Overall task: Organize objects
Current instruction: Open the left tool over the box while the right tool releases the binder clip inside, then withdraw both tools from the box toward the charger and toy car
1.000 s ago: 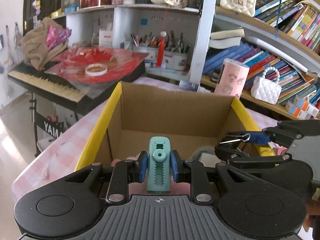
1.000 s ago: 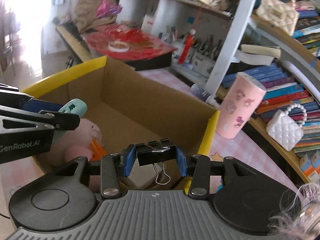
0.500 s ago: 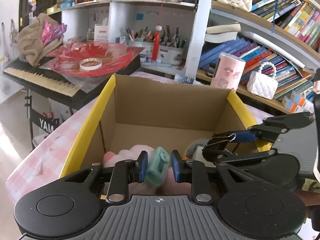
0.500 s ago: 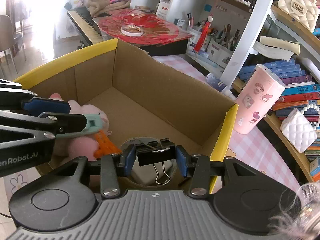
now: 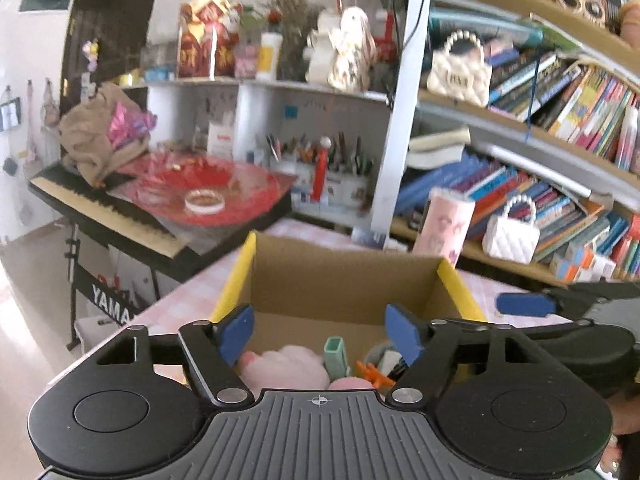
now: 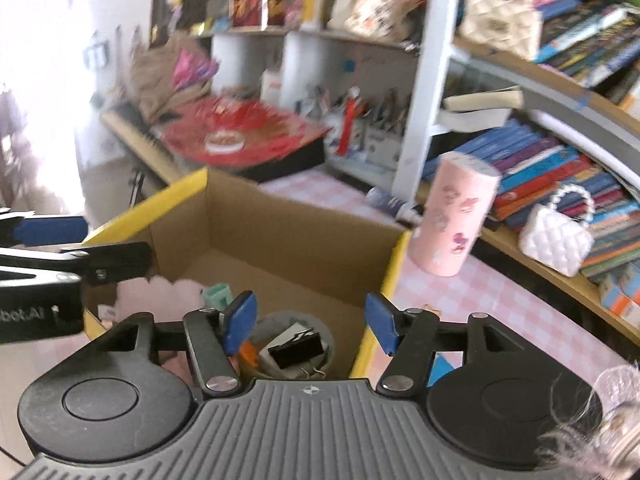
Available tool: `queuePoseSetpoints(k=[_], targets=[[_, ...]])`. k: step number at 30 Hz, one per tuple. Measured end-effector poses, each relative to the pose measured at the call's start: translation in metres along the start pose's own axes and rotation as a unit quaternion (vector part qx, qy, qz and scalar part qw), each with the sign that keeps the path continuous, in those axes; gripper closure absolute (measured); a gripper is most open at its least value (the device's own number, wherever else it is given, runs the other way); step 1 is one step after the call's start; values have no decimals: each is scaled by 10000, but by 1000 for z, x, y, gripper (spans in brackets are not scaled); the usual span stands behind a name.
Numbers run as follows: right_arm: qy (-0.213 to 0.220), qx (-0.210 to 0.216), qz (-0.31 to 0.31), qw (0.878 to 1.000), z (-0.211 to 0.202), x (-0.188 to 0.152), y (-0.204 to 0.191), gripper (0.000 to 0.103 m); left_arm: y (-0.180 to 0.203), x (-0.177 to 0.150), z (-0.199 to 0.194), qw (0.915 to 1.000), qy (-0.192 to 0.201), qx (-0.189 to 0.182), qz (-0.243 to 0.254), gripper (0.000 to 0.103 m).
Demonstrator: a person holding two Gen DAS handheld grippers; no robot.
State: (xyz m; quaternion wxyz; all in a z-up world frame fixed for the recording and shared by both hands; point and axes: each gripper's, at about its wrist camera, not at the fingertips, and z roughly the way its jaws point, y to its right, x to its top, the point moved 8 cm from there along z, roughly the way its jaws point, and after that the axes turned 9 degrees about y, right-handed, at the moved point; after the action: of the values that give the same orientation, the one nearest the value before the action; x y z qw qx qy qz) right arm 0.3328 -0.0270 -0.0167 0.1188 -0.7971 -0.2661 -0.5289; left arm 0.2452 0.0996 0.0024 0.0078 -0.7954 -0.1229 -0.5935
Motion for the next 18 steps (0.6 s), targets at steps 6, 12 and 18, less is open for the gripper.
queuePoseSetpoints(k=[6, 12, 18], targets=[[236, -408, 358, 9982, -36, -3, 7, 33, -4, -3, -25, 9999, 80, 108, -39, 15], [138, -885, 819, 9926, -68, -30, 7, 26, -3, -28, -47, 9998, -180, 96, 64, 12], [-84, -1356, 1125, 9843, -99, -73, -3, 23, -3, -57, -65, 9978, -618, -70, 221, 12]])
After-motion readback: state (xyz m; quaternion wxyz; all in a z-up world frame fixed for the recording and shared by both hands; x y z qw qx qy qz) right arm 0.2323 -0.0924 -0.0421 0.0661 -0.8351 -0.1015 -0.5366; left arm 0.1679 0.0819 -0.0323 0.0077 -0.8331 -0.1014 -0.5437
